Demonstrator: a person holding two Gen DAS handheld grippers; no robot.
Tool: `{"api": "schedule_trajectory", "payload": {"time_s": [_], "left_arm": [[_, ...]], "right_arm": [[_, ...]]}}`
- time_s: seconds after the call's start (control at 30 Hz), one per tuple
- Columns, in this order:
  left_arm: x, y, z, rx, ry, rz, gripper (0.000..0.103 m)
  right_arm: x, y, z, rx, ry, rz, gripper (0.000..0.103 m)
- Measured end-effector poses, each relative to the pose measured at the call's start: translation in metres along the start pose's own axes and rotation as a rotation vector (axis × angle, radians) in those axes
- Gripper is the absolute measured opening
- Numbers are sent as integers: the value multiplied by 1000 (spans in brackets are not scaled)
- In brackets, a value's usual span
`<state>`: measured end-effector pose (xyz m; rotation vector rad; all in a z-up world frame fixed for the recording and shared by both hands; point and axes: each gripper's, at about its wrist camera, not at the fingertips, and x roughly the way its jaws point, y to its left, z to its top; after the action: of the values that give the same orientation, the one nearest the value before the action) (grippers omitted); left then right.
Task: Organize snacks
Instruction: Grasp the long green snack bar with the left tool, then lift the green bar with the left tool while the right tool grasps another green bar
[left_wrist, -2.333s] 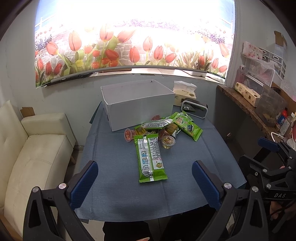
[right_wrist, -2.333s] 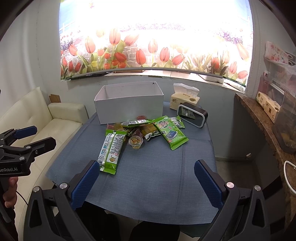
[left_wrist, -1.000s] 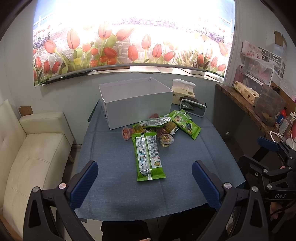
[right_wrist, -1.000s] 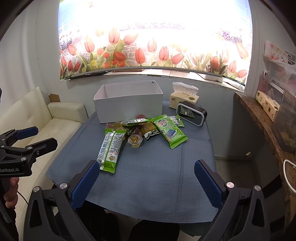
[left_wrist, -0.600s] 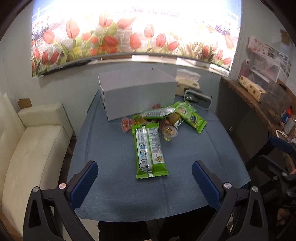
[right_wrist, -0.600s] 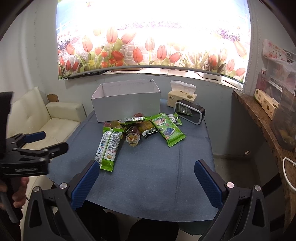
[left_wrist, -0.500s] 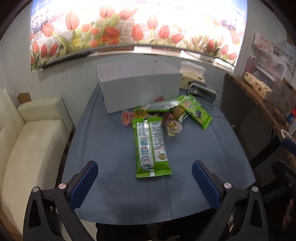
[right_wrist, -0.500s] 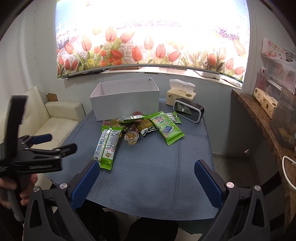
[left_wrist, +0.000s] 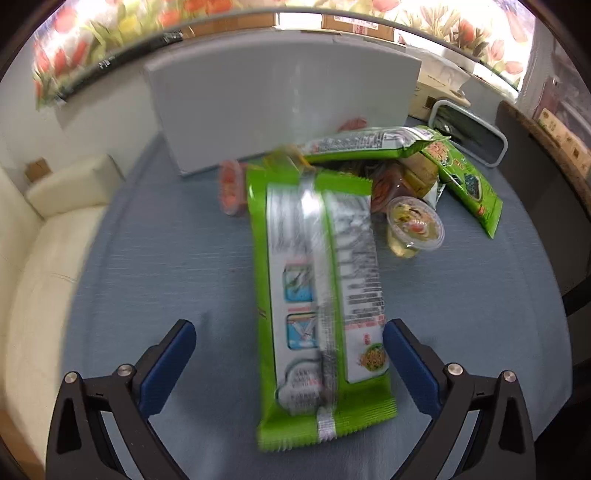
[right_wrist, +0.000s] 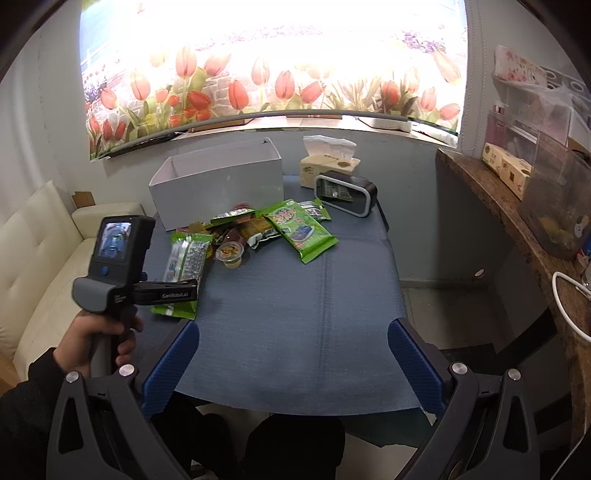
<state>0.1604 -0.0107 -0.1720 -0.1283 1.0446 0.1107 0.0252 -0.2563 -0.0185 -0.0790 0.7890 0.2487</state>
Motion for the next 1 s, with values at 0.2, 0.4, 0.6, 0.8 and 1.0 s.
{"api": "schedule_trajectory", "payload": {"time_s": [0.2, 0.4, 0.6, 0.8, 1.0], "left_arm": [[16, -8, 7, 9, 13, -3, 103], [10, -10, 17, 20, 22, -14, 67], [-14, -4, 21, 15, -10, -60, 60], [-76, 14, 15, 18, -106, -97, 61], [-121, 35, -6, 13, -151, -121, 61]], "right_arm": [[2, -11, -4, 25, 14, -16, 103], [6, -13, -7, 31, 21, -20, 103], [16, -9, -7, 26, 26, 2, 103], [57, 3, 10, -10, 25, 72, 103], [132, 42, 47, -115, -10, 197, 103]]}}
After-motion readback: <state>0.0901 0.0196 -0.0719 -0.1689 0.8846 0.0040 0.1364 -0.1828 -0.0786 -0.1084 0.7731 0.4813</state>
